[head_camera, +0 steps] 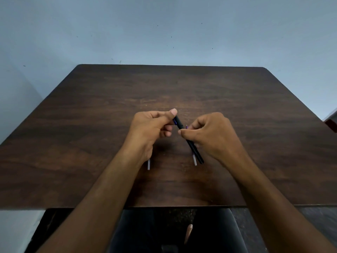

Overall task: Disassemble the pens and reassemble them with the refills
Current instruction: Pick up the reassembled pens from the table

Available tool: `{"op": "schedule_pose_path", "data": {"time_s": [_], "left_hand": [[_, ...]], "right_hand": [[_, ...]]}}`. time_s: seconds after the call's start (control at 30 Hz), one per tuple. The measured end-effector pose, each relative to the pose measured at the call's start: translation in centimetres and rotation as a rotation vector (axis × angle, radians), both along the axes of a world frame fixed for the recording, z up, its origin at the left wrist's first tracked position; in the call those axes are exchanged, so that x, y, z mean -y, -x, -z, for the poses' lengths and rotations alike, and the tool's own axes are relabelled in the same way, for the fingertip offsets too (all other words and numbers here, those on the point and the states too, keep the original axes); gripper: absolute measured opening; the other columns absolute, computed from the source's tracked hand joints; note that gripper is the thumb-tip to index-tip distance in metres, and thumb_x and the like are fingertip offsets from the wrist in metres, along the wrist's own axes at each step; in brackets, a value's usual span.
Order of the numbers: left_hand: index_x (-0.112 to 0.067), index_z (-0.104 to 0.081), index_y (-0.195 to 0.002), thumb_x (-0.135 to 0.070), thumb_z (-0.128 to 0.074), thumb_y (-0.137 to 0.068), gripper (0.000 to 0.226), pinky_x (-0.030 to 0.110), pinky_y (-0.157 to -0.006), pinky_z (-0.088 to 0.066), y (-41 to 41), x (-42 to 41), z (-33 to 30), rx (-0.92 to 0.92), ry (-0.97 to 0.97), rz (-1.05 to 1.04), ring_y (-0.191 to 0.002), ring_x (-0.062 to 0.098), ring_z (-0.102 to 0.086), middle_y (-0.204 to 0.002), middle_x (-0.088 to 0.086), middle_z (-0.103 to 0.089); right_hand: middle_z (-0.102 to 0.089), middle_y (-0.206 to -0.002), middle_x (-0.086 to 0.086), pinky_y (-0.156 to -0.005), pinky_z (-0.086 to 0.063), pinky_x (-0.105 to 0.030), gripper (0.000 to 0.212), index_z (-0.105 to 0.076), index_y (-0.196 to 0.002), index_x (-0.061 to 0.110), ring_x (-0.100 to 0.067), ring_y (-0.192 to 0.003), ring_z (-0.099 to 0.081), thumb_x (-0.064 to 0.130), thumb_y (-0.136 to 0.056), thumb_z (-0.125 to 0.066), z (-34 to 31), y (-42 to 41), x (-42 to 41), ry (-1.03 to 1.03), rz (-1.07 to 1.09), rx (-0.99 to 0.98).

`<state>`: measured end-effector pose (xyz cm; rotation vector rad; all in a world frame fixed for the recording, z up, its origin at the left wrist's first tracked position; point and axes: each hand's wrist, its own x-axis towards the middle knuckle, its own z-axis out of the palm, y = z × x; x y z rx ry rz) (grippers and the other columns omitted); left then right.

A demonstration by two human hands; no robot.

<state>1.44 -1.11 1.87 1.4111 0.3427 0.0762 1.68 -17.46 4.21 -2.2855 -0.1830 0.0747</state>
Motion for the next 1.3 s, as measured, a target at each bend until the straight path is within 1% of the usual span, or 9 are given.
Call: {"op": "schedule_pose_path", "data": {"time_s": [0.1,0.2,0.33,0.57,0.73,0.93,1.03,1.13,1.3], "left_hand": [[0.007,-0.074,-0.099,-0.013,-0.074,-0.087,0.024,0.019,-0.051,-0.050,0.0,0.5,-0.4,0.018,0.093,0.060,-0.056,0.010,-0.057,-0.069,0.006,-0.070],[0.005,-0.075,-0.097,-0.009,-0.073,-0.087,0.017,0.019,-0.053,-0.051,0.2,0.8,-0.4,0.039,0.076,0.093,-0.058,0.008,-0.058,-0.074,0.006,-0.072],[0.000,-0.077,-0.091,-0.010,-0.073,-0.087,0.012,0.021,-0.056,-0.053,0.6,1.1,-0.5,0.059,0.029,0.073,-0.059,0.009,-0.058,-0.074,0.009,-0.073],[0.001,-0.077,-0.091,-0.009,-0.072,-0.088,0.012,0.025,-0.060,-0.052,0.4,1.2,-0.6,0.063,-0.010,-0.011,-0.057,0.010,-0.059,-0.069,0.009,-0.072],[-0.004,-0.078,-0.091,-0.010,-0.072,-0.088,0.009,0.026,-0.064,-0.055,0.2,1.7,-0.5,0.043,-0.011,-0.048,-0.058,0.009,-0.062,-0.068,0.005,-0.074],[-0.002,-0.078,-0.091,-0.012,-0.075,-0.086,0.012,0.026,-0.061,-0.054,-0.3,1.2,-0.6,0.043,-0.045,-0.010,-0.058,0.011,-0.059,-0.076,0.014,-0.075],[-0.002,-0.079,-0.088,-0.014,-0.079,-0.083,0.013,0.027,-0.061,-0.054,-0.3,1.0,-0.3,0.016,-0.019,-0.005,-0.058,0.013,-0.059,-0.080,0.017,-0.075],[-0.003,-0.078,-0.083,-0.016,-0.082,-0.080,0.014,0.022,-0.055,-0.054,-0.3,0.6,0.2,0.023,0.019,-0.073,-0.056,0.011,-0.061,-0.073,0.012,-0.075],[0.000,-0.070,-0.102,-0.008,-0.083,-0.078,0.029,0.019,-0.048,-0.052,-0.5,-0.8,-0.4,0.040,-0.054,-0.066,-0.050,0.009,-0.061,-0.072,0.012,-0.074]], "right_hand": [[-0.077,-0.071,-0.013,-0.062,-0.065,-0.043,0.010,-0.071,-0.087,0.004,-0.027,-0.061,-0.075,0.014,-0.089,-0.074,-0.6,0.1,0.7,-0.303,-0.056,-0.200],[-0.076,-0.072,-0.011,-0.049,-0.057,-0.033,0.015,-0.072,-0.093,0.003,-0.021,-0.053,-0.065,0.012,-0.098,-0.061,-0.5,0.2,1.0,-0.464,-0.073,-0.271],[-0.066,-0.063,-0.004,-0.040,-0.037,-0.020,0.027,-0.077,-0.091,0.009,-0.008,-0.044,-0.047,0.029,-0.101,-0.061,0.2,0.1,0.9,-0.397,-0.064,-0.226],[-0.051,-0.052,0.001,-0.042,-0.031,-0.014,0.032,-0.080,-0.090,0.005,-0.001,-0.039,-0.036,0.028,-0.101,-0.061,0.8,0.0,0.2,-0.389,-0.067,-0.089],[-0.045,-0.047,0.002,-0.037,-0.028,-0.008,0.030,-0.080,-0.089,0.003,-0.001,-0.032,-0.033,0.026,-0.099,-0.063,0.8,-0.2,0.0,-0.441,-0.037,-0.100],[-0.042,-0.049,0.001,-0.036,-0.029,-0.009,0.031,-0.080,-0.096,0.011,-0.002,-0.034,-0.033,0.035,-0.099,-0.061,0.5,0.2,0.3,-0.399,-0.054,-0.156],[-0.049,-0.058,-0.006,-0.036,-0.030,-0.018,0.037,-0.077,-0.095,0.006,-0.008,-0.041,-0.036,0.039,-0.098,-0.062,0.0,0.2,0.6,-0.357,-0.022,-0.300],[-0.059,-0.060,-0.007,-0.040,-0.032,-0.025,0.029,-0.077,-0.094,0.006,-0.012,-0.045,-0.041,0.030,-0.098,-0.061,-0.4,0.2,1.2,-0.348,0.009,-0.408],[-0.063,-0.059,-0.010,-0.042,-0.035,-0.026,0.026,-0.076,-0.087,-0.003,-0.016,-0.047,-0.044,0.013,-0.091,-0.056,-0.3,0.4,2.1,-0.375,0.058,-0.407]]}}
